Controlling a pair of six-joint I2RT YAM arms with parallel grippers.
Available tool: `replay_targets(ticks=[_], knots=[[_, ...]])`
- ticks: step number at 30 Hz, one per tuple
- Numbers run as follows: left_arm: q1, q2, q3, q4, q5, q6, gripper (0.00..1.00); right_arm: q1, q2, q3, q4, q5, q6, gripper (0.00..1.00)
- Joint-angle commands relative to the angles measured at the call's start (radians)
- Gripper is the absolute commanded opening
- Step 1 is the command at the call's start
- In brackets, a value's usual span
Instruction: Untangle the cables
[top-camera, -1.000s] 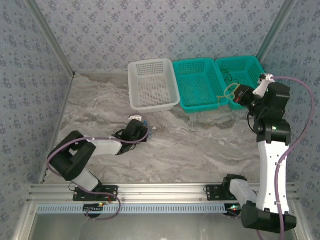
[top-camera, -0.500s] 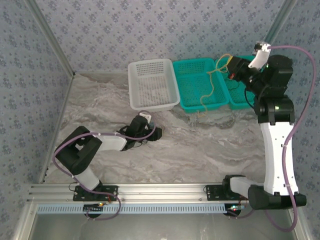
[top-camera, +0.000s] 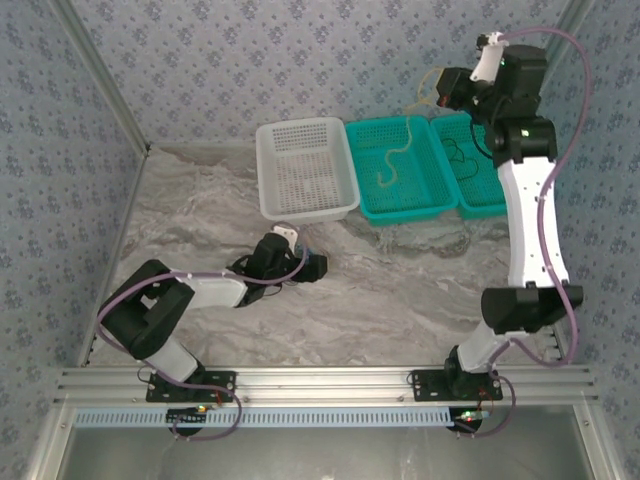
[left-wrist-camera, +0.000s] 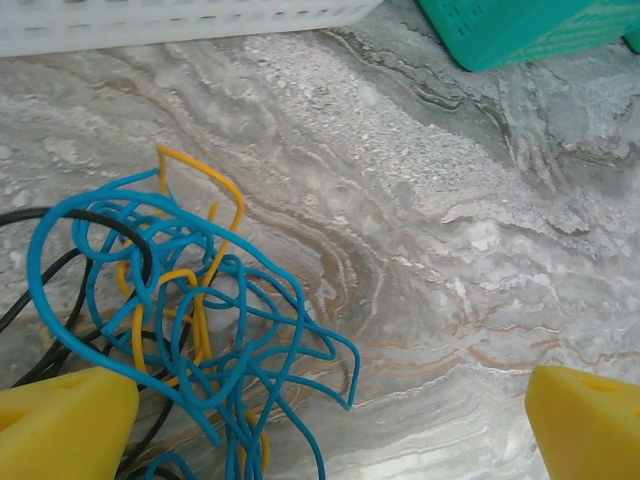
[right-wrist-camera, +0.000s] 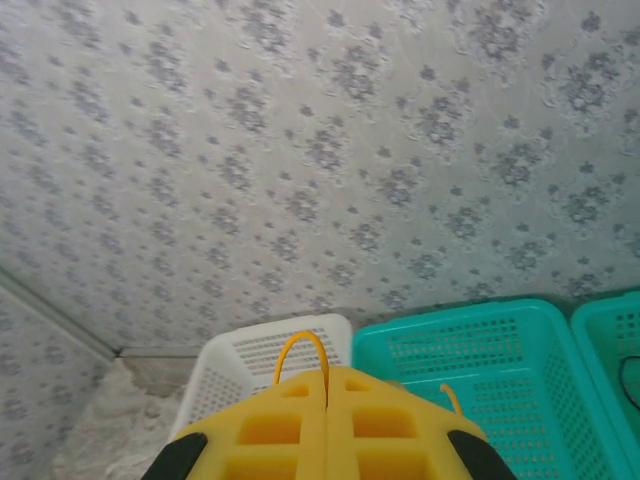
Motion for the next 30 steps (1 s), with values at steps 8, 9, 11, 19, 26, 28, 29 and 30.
replay_targets(ticks=[8, 9, 11, 19, 26, 28, 29, 30], knots=[[0.012, -0.035, 0.001, -0.004, -0.043, -0.030, 0.99, 0.053, 0.166, -0.060, -0.184, 0.374, -0.056, 0.66], [0.014, -0.029, 0.004, -0.012, -0.045, -0.035, 0.99, 0.060, 0.155, -0.090, -0.180, 0.379, -0.058, 0.90], [0.019, -0.016, 0.017, -0.025, -0.046, -0.041, 0.99, 0.072, 0.128, -0.150, -0.179, 0.376, -0.063, 1.00], [0.016, 0.037, 0.064, -0.049, -0.015, -0.035, 0.99, 0.086, -0.124, -0.518, -0.064, 0.373, 0.031, 1.00], [-0.001, 0.083, 0.114, -0.107, -0.004, 0.006, 0.99, 0.089, -0.365, -0.786, -0.008, 0.395, 0.068, 1.00], [-0.012, 0.104, 0.137, -0.112, 0.020, 0.015, 0.99, 0.089, -0.408, -0.832, -0.008, 0.398, 0.077, 1.00], [-0.019, 0.117, 0.150, -0.111, 0.039, 0.017, 0.99, 0.089, -0.432, -0.850, -0.008, 0.398, 0.080, 1.00], [-0.026, 0.133, 0.167, -0.112, 0.058, 0.018, 1.00, 0.088, -0.450, -0.867, -0.012, 0.400, 0.088, 1.00]])
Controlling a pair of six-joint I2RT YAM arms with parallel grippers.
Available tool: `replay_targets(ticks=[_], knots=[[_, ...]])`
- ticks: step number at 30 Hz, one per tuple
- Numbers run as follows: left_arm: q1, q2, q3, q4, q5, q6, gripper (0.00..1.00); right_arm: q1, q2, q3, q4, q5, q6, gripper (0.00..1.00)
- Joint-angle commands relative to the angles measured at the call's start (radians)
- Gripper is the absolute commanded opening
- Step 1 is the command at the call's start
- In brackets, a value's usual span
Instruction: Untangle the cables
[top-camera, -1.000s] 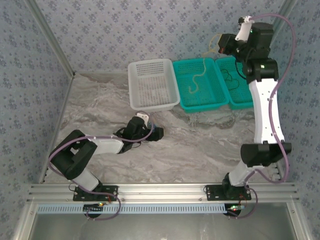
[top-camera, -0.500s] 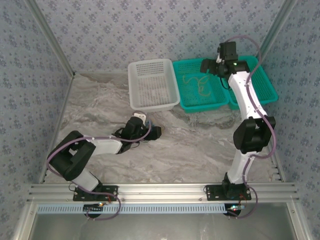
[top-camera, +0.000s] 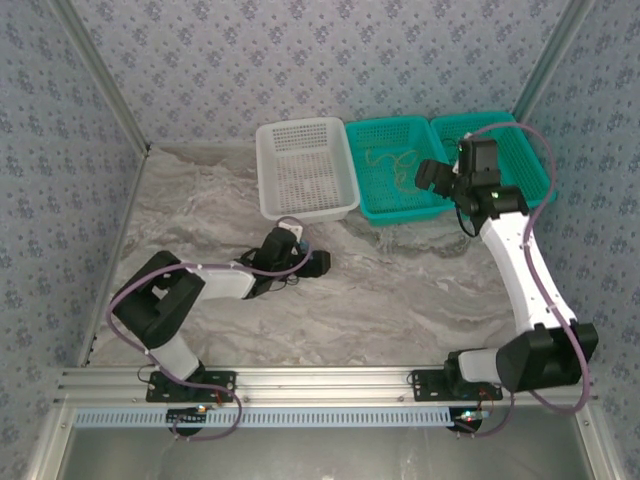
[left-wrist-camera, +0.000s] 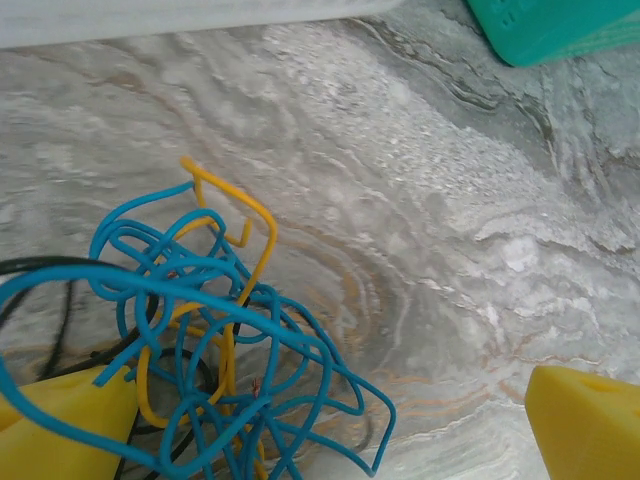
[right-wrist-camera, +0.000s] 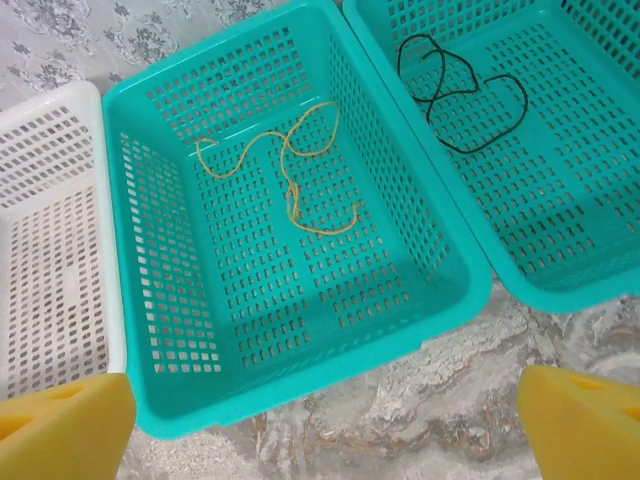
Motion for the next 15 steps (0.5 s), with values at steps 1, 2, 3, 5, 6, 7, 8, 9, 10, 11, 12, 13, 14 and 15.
replay_targets(ticks=[1, 2, 3, 5, 6, 7, 8, 9, 10, 11, 12, 13, 14, 15], knots=[[-0.027, 0.053, 0.065, -0.028, 0.079, 0.028, 0.99, 0.005, -0.045, -0.057, 0.008, 0.024, 0.040, 1.00], [-0.036, 0.068, 0.083, -0.032, 0.103, 0.031, 0.99, 0.005, -0.059, -0.069, 0.006, 0.025, 0.046, 1.00], [-0.045, 0.082, 0.101, -0.036, 0.125, 0.037, 0.99, 0.006, -0.071, -0.081, 0.006, 0.024, 0.054, 1.00], [-0.066, 0.100, 0.131, -0.050, 0.145, 0.054, 0.99, 0.005, -0.085, -0.097, 0.007, 0.013, 0.062, 1.00], [-0.077, 0.104, 0.145, -0.058, 0.153, 0.067, 0.99, 0.005, -0.087, -0.106, 0.009, -0.002, 0.065, 1.00], [-0.088, 0.105, 0.155, -0.065, 0.162, 0.079, 0.99, 0.006, -0.088, -0.111, 0.010, -0.015, 0.065, 1.00], [-0.099, 0.104, 0.165, -0.069, 0.174, 0.092, 0.99, 0.009, -0.087, -0.119, 0.011, -0.034, 0.064, 1.00], [-0.106, 0.103, 0.173, -0.071, 0.193, 0.103, 0.99, 0.014, -0.088, -0.128, 0.013, -0.050, 0.066, 1.00], [-0.113, 0.101, 0.177, -0.071, 0.210, 0.112, 0.99, 0.019, -0.087, -0.130, 0.015, -0.058, 0.072, 1.00], [-0.118, 0.098, 0.181, -0.073, 0.229, 0.124, 0.99, 0.027, -0.089, -0.170, 0.015, -0.070, 0.081, 1.00], [-0.125, 0.093, 0.186, -0.078, 0.241, 0.136, 0.99, 0.037, -0.090, -0.188, 0.016, -0.078, 0.092, 1.00], [-0.128, 0.088, 0.191, -0.087, 0.255, 0.145, 0.99, 0.048, -0.090, -0.206, 0.036, -0.087, 0.104, 1.00], [-0.129, 0.083, 0.195, -0.093, 0.277, 0.157, 0.99, 0.060, -0.090, -0.224, 0.054, -0.102, 0.115, 0.99], [-0.129, 0.077, 0.199, -0.100, 0.303, 0.169, 0.99, 0.076, -0.090, -0.243, 0.064, -0.110, 0.131, 1.00]])
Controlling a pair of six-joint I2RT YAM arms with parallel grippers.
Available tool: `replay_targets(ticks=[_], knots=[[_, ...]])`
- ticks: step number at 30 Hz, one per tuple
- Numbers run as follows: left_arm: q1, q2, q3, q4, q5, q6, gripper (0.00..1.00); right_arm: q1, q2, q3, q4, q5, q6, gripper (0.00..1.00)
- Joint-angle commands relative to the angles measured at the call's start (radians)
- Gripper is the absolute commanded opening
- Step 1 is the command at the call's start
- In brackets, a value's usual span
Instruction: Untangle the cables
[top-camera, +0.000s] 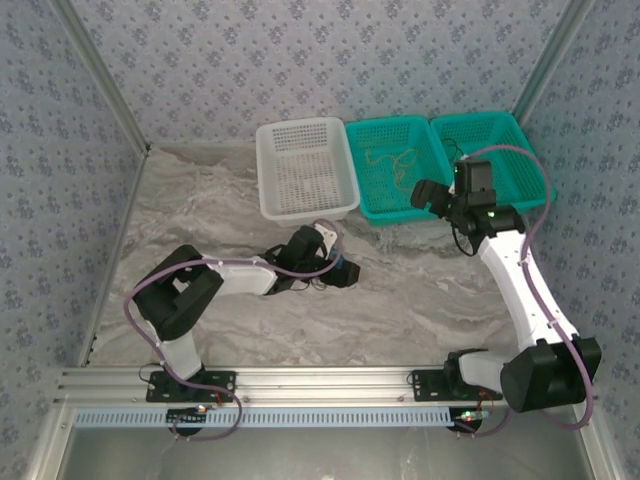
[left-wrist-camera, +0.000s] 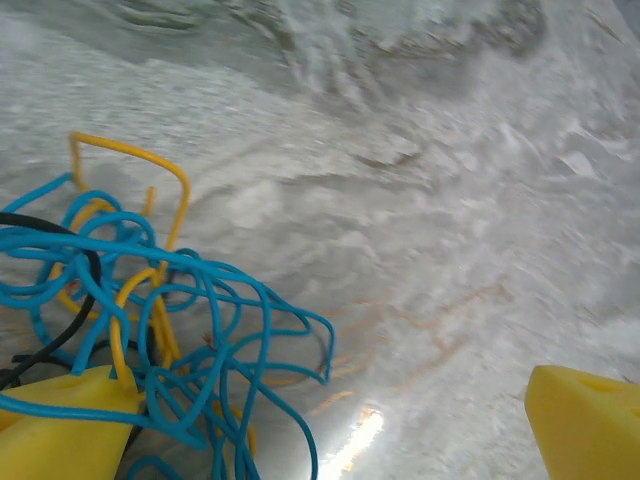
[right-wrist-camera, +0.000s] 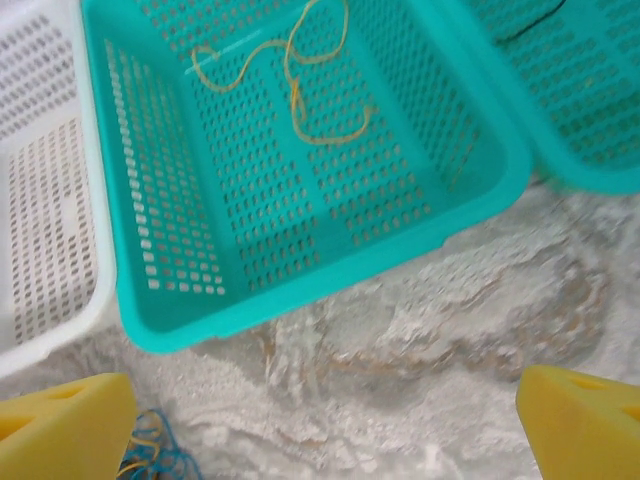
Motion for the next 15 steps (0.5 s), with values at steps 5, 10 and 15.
replay_targets(ticks=[5, 10, 15], knots=[[-0.004, -0.063, 0.031, -0.043, 0.146, 0.086, 0.99, 0.122, -0.013, -0.169, 0.133, -0.063, 0.184, 0.99], [0.001, -0.114, 0.009, -0.052, 0.070, 0.082, 0.99, 0.239, -0.007, -0.291, 0.283, -0.009, 0.325, 0.99], [0.022, -0.154, -0.058, 0.014, -0.041, 0.002, 1.00, 0.337, 0.018, -0.335, 0.361, 0.038, 0.374, 0.98]])
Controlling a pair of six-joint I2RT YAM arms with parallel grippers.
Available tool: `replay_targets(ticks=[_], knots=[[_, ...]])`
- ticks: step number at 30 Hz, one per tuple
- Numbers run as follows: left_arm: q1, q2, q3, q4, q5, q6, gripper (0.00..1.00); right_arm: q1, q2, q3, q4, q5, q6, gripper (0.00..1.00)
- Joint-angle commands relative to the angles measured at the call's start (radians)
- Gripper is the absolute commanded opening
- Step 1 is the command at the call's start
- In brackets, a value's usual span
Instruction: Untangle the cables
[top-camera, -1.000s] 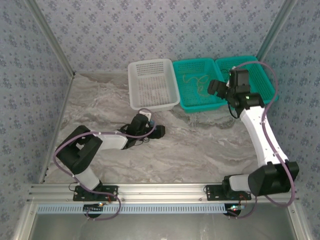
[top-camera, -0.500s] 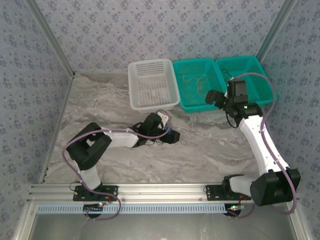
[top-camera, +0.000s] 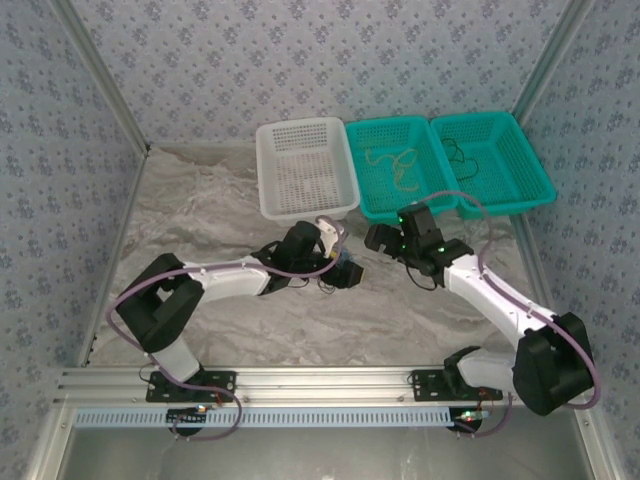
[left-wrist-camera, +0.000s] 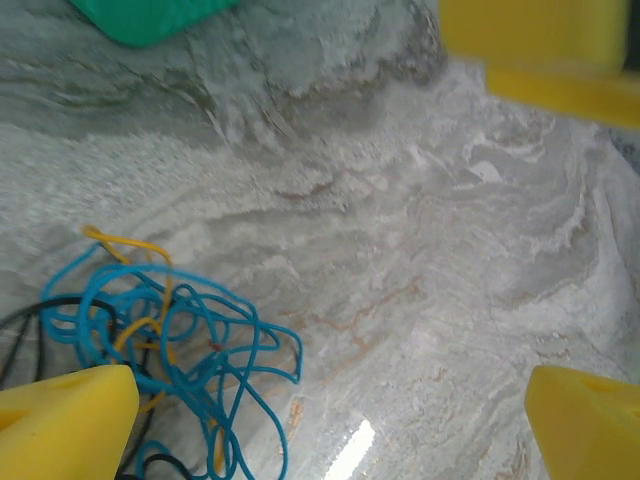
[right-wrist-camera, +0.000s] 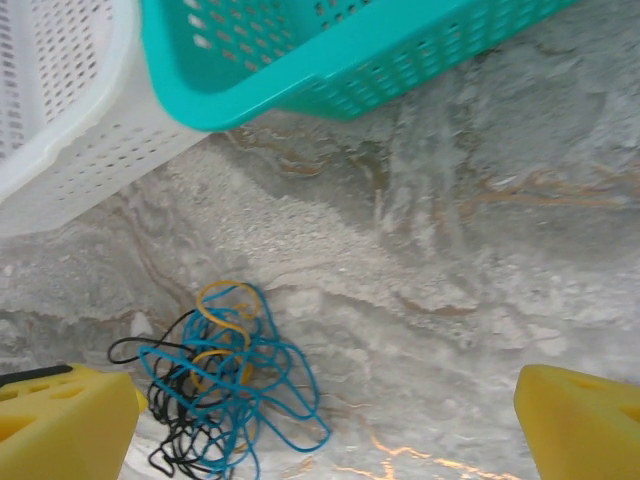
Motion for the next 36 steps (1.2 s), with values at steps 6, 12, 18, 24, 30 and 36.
replay_targets(ticks=[6, 12, 18, 24, 30, 36], knots=[[0.048, -0.055, -0.084, 0.039, -0.195, -0.156, 0.99, 0.110, 0.055, -0.027, 0.162, 0.050, 0.066, 0.98], [0.073, -0.040, -0.058, -0.071, -0.275, -0.288, 1.00, 0.156, 0.119, -0.033, 0.241, 0.024, 0.065, 0.97], [0.088, -0.001, 0.003, -0.178, -0.240, -0.396, 0.99, 0.207, 0.170, -0.035, 0.295, 0.048, 0.081, 0.93], [0.073, 0.068, 0.088, -0.246, -0.208, -0.323, 0.86, 0.209, 0.153, -0.050, 0.272, 0.105, 0.106, 0.93], [0.049, 0.129, 0.162, -0.280, -0.164, -0.270, 0.66, 0.142, 0.104, -0.105, 0.239, 0.060, 0.099, 0.91], [0.008, 0.183, 0.241, -0.335, -0.136, -0.196, 0.59, 0.062, 0.064, -0.136, 0.189, -0.031, 0.006, 0.89]])
